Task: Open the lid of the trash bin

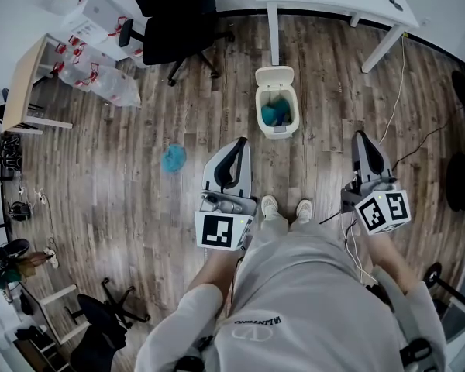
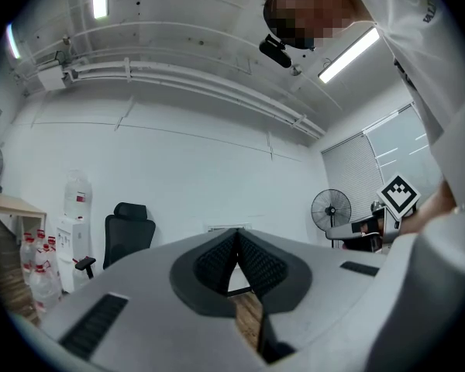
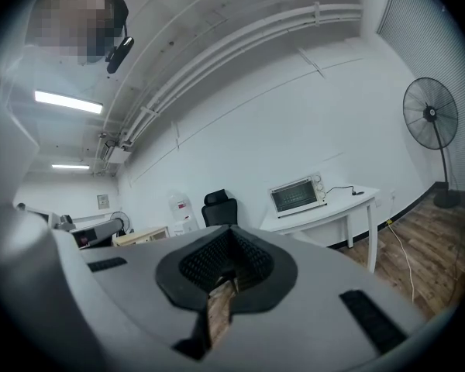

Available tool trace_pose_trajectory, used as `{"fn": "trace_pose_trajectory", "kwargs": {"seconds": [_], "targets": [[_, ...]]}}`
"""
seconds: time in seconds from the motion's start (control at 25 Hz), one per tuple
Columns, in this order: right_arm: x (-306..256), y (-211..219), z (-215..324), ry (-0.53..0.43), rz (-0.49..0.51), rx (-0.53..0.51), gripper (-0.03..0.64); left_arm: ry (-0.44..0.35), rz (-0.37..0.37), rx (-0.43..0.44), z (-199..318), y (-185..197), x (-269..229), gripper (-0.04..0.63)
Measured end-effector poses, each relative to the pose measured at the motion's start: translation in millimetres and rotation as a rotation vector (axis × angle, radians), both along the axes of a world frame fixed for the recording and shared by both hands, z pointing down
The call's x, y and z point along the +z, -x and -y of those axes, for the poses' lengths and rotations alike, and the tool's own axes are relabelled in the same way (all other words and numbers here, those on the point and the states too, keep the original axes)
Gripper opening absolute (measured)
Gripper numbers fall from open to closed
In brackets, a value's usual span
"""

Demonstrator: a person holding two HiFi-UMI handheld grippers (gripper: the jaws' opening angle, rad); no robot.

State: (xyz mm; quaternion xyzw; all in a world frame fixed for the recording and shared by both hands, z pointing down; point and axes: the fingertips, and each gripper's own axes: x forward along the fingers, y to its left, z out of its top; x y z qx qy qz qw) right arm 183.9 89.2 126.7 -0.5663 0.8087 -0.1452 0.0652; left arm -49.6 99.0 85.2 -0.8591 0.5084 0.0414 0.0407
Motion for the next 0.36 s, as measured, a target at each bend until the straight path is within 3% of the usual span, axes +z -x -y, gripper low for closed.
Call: {"fn": "trace_pose_trajectory", "kwargs": {"seconds": [0.36], "targets": [[-4.2,-2.2,-12.1,0.002,0.008,0.002,0.015,0.001,-0.003,0.011,-9.3,-4.3,-7.0,-0.002]]}}
